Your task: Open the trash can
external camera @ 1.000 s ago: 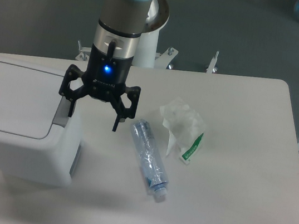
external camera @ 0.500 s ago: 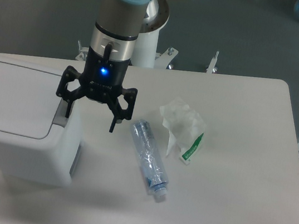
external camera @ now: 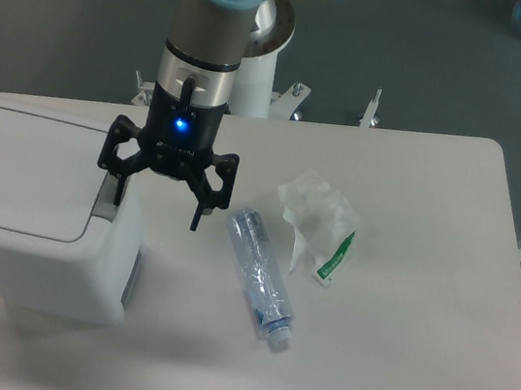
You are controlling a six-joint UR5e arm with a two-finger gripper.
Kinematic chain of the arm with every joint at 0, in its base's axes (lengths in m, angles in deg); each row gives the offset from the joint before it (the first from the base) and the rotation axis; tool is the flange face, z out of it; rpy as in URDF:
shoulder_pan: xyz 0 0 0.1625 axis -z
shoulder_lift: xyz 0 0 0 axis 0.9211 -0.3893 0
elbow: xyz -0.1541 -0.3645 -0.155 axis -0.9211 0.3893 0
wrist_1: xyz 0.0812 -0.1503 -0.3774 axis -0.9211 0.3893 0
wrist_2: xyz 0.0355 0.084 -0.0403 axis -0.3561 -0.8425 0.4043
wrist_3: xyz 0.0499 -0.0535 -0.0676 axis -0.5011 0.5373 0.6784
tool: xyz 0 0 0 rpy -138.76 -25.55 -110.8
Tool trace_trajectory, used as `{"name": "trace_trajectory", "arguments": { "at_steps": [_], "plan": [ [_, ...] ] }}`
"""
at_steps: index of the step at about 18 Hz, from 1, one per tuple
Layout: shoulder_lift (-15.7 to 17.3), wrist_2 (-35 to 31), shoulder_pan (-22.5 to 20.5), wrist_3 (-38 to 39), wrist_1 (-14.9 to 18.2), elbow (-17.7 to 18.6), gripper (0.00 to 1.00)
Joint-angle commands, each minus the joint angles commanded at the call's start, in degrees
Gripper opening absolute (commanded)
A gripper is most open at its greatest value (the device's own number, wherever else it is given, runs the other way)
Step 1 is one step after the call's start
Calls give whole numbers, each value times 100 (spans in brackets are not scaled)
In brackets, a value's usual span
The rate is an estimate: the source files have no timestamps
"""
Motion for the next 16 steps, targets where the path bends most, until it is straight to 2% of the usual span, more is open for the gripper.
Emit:
{"name": "trace_trajectory", "arguments": {
  "at_steps": [16],
  "plan": [
    [0,26,0,9,0,-70,100]
  ]
}}
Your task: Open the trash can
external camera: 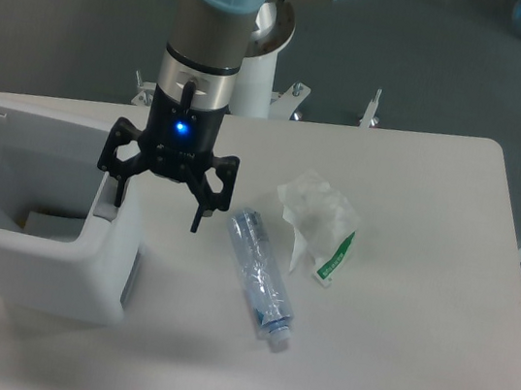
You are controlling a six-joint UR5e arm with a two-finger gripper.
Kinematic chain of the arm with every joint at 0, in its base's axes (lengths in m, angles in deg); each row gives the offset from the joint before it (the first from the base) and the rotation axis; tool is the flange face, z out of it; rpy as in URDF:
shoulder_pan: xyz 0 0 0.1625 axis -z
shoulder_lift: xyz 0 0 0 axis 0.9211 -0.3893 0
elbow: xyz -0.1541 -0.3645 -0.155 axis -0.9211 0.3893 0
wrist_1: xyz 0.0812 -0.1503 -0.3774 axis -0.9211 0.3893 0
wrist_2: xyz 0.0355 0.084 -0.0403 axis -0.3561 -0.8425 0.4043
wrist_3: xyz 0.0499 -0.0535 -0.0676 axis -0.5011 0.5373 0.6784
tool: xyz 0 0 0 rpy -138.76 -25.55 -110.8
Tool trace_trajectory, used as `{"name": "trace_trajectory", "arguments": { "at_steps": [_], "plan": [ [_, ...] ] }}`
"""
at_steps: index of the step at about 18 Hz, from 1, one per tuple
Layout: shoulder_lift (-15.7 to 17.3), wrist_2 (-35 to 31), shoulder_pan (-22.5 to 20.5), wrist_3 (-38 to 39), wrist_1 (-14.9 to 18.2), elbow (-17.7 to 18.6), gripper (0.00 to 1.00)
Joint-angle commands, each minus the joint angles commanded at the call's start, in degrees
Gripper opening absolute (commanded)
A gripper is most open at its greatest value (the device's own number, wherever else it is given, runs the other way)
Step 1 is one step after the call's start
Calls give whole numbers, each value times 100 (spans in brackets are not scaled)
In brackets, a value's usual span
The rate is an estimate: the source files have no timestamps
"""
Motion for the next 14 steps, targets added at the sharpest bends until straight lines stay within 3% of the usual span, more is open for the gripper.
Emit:
{"name": "trace_trajectory", "arguments": {
  "at_steps": [6,9,14],
  "plan": [
    [62,71,-70,-87,0,-343,100],
    [-17,9,-316,-131,-44,-527,100],
    [-149,-1045,-466,-1027,0,-572,100]
  ]
}}
